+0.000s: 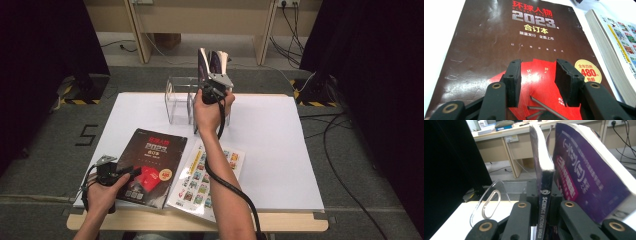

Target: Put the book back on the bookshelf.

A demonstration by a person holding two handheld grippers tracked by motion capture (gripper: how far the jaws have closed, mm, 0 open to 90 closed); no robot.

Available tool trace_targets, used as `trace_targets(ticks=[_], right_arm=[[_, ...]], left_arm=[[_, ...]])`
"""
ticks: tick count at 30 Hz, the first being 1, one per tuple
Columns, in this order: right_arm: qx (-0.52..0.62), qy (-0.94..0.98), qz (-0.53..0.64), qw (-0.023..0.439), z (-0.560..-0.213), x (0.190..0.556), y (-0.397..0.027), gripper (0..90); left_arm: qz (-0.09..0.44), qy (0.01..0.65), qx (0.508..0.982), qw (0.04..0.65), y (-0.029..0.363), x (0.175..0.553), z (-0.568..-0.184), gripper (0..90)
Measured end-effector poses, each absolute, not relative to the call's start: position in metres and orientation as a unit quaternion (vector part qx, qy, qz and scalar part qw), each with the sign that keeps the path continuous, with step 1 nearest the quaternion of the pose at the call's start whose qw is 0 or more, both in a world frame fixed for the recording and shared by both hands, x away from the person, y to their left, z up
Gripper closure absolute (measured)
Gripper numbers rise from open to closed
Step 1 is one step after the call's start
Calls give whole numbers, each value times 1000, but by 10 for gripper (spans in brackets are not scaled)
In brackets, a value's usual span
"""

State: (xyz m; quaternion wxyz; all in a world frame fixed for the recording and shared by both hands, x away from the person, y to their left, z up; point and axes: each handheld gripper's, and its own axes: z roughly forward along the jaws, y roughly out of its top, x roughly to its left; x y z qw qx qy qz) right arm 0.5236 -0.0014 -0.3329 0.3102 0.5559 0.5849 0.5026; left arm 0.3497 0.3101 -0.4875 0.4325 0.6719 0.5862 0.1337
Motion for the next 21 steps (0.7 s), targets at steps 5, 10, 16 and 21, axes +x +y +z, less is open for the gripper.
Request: trace_targets(ticks=[5, 10, 16, 21], right_arm=[[563, 597, 476, 318, -332, 522, -9, 812], [561, 607, 464, 319, -333, 521, -14, 795], [548, 630, 444, 326, -334, 508, -18, 740], [537, 635, 435, 345, -327, 496, -21, 715]], left_arm=[[133, 584, 673, 433, 308, 350, -488, 558], [133, 582, 676, 433, 306, 350, -488, 558], [134, 582, 675, 433, 305, 349, -488, 558], [134, 579, 678, 433, 303, 348, -487, 559]])
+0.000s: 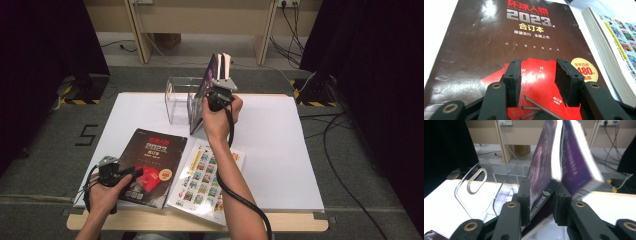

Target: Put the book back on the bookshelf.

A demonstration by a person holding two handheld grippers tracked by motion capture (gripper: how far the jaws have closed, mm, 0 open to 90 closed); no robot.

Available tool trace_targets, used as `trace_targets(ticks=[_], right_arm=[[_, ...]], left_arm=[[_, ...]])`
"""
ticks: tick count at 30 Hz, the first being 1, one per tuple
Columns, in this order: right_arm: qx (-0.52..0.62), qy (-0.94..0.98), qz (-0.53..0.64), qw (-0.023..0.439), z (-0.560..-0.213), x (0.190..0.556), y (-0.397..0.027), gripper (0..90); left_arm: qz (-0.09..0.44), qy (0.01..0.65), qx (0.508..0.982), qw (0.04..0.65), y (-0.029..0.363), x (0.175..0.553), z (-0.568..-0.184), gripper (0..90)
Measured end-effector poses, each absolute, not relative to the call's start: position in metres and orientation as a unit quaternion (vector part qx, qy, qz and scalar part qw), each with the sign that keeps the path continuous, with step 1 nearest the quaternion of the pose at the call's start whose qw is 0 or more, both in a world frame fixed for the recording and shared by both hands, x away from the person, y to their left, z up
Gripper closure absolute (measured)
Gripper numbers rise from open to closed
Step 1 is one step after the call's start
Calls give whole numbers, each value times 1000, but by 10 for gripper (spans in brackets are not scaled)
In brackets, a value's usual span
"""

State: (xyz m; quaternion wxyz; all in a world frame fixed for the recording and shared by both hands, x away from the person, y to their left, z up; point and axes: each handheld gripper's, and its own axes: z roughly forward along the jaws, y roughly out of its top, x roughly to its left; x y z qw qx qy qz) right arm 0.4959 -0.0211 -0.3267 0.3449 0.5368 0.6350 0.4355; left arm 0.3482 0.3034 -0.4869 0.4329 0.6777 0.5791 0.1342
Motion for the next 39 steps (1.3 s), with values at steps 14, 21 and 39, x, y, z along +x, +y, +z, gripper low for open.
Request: trace_targets(ticks=[14, 21, 39], right_arm=[[538, 635, 459, 309, -346, 462, -49, 855], [526, 654, 469, 275, -353, 470, -39, 898], [535, 656, 446, 291, -358, 484, -35, 886]], left_arm=[[136, 576, 679, 434, 302, 348, -487, 559], [136, 576, 680, 433, 302, 348, -486, 558], [137, 577, 677, 435, 303, 347, -486, 558]])
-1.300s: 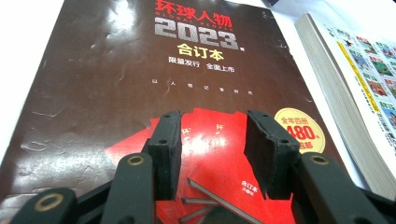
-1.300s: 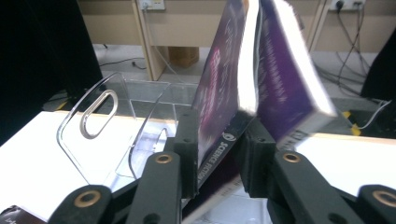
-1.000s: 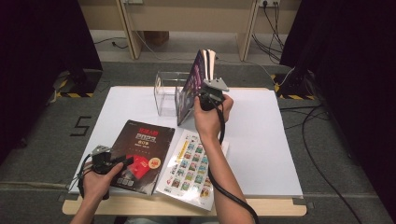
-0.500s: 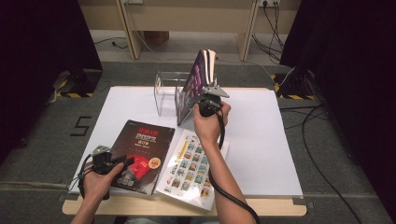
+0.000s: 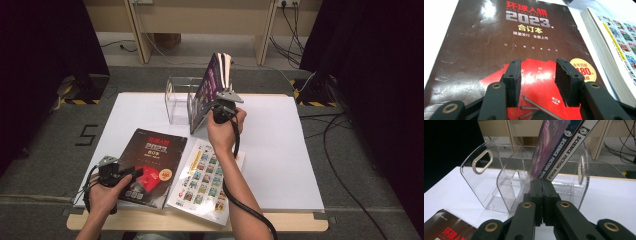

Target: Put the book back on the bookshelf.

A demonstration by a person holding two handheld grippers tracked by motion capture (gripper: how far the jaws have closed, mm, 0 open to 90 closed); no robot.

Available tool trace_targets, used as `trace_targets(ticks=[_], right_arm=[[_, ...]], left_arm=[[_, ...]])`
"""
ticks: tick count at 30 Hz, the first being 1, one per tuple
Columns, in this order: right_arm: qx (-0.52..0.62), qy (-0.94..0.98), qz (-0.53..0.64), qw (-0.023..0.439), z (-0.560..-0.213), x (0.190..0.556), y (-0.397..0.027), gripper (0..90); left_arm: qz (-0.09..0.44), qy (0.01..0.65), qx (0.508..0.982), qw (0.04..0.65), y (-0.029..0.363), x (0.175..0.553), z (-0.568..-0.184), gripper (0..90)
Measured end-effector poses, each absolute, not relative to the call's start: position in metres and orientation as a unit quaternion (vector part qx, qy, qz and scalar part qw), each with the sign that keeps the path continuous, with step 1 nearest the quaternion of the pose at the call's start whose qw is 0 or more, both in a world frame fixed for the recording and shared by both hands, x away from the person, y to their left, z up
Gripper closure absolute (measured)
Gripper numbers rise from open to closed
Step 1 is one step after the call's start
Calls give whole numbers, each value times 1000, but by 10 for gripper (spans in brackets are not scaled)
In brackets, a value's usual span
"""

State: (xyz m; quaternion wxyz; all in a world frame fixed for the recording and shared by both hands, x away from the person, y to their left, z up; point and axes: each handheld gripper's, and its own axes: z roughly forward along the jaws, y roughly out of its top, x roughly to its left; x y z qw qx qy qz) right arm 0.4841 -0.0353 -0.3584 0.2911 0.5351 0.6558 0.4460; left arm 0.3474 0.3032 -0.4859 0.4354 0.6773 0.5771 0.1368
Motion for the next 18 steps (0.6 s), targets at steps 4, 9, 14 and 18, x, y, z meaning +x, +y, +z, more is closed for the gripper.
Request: trace_targets(ticks=[4, 9, 14, 18], right_arm=[[533, 657, 451, 284, -360, 479, -37, 826], [534, 668, 447, 261, -363, 476, -41, 742], [533, 678, 440, 252, -364, 474, -45, 675], [534, 682, 439, 239, -366, 471, -51, 633]], left_arm=[[138, 577, 678, 435, 303, 348, -486, 557], [139, 574, 679, 436, 301, 347, -485, 557], [140, 571, 682, 436, 298, 346, -484, 555], [140, 565, 685, 437, 295, 345, -483, 551]])
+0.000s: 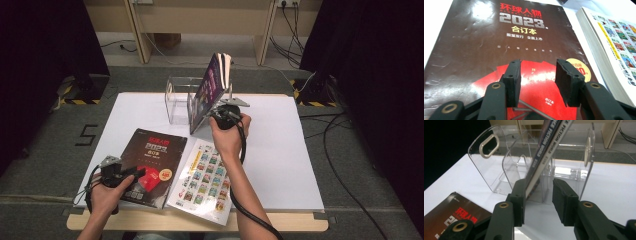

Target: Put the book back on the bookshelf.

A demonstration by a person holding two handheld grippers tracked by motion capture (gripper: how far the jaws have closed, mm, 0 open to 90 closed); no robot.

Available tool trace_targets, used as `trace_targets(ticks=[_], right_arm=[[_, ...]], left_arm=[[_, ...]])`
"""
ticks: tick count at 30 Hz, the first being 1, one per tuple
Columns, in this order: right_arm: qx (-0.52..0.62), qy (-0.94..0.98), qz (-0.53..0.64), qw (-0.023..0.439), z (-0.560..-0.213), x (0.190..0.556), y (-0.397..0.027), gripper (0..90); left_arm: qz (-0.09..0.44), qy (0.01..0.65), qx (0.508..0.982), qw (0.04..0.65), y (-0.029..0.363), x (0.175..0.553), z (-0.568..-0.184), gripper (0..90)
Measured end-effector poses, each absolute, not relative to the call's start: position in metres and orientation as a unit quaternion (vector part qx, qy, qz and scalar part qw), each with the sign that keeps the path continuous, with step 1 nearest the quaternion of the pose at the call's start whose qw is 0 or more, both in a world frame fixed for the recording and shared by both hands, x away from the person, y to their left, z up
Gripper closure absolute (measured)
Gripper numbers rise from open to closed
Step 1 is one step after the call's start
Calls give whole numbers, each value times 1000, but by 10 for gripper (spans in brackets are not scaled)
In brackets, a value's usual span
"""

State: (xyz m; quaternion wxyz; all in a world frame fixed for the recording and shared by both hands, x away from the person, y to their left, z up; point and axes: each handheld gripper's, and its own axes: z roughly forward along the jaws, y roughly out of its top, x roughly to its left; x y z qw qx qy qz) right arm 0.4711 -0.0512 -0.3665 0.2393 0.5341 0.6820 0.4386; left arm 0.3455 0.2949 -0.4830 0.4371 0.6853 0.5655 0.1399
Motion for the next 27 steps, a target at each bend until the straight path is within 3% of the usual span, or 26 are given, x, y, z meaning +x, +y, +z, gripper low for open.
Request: trace_targets(ticks=[27], right_arm=[[551, 710, 398, 184, -388, 461, -78, 587]], left_arm=[[134, 539, 703, 445, 277, 342, -475, 540]])
